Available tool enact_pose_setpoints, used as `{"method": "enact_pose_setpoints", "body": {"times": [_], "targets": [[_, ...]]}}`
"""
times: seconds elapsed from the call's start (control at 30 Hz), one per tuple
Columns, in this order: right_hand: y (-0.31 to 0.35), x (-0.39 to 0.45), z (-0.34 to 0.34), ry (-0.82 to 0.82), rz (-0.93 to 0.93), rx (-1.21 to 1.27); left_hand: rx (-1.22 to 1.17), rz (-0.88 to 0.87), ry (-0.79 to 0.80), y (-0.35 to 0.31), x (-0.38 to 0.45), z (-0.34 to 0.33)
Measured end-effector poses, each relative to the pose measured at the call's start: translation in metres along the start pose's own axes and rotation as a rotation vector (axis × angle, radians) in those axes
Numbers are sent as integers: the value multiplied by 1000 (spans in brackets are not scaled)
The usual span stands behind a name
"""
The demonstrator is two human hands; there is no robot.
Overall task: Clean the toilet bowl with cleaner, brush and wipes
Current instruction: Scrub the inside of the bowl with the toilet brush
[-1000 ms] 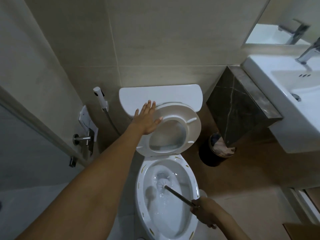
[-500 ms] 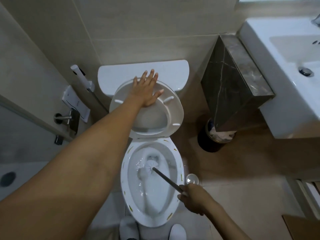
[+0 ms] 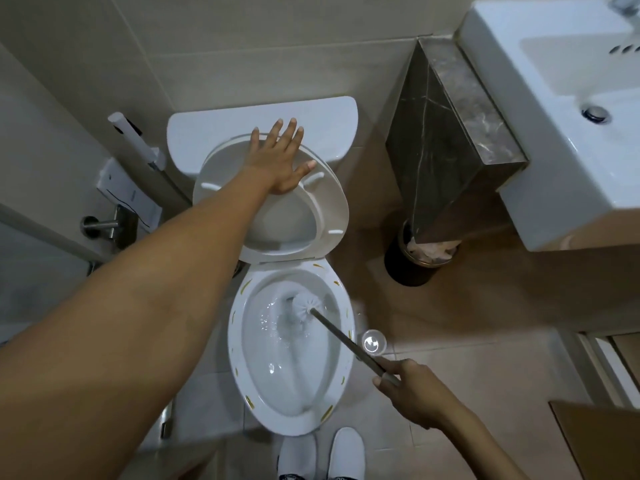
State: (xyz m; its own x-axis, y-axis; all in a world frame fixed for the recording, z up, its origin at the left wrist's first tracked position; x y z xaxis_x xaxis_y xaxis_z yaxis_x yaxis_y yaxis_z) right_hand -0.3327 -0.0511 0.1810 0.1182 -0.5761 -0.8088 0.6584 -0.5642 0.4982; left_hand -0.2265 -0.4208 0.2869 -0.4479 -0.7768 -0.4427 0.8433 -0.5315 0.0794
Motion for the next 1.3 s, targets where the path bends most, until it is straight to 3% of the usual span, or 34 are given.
{"method": "enact_pose_setpoints", "body": {"times": [0.43,0.93,1.3], "targets": [[-75,-25,40,-233,-151,206,76,-27,11,-7,3,0],[-178,85,-47,-97,-375,371,230,-72,-111,-25,13,-6],[-214,134,-79,-112,-417,442,287,-151,-223,-29,13,-6]]}}
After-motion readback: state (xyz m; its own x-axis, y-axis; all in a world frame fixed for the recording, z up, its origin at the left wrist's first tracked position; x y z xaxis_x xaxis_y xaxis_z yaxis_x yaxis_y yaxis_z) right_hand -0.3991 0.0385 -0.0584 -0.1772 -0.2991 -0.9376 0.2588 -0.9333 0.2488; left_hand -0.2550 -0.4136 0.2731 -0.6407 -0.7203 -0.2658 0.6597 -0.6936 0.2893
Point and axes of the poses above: each hand's wrist, its own x-axis towards the middle knuckle, its own z-axis out of the back of the hand, y = z × x, the point moved 10 cm from there along x, towards the middle knuckle, and after that the axes turned 15 degrees about y, right-handed, at the moved point
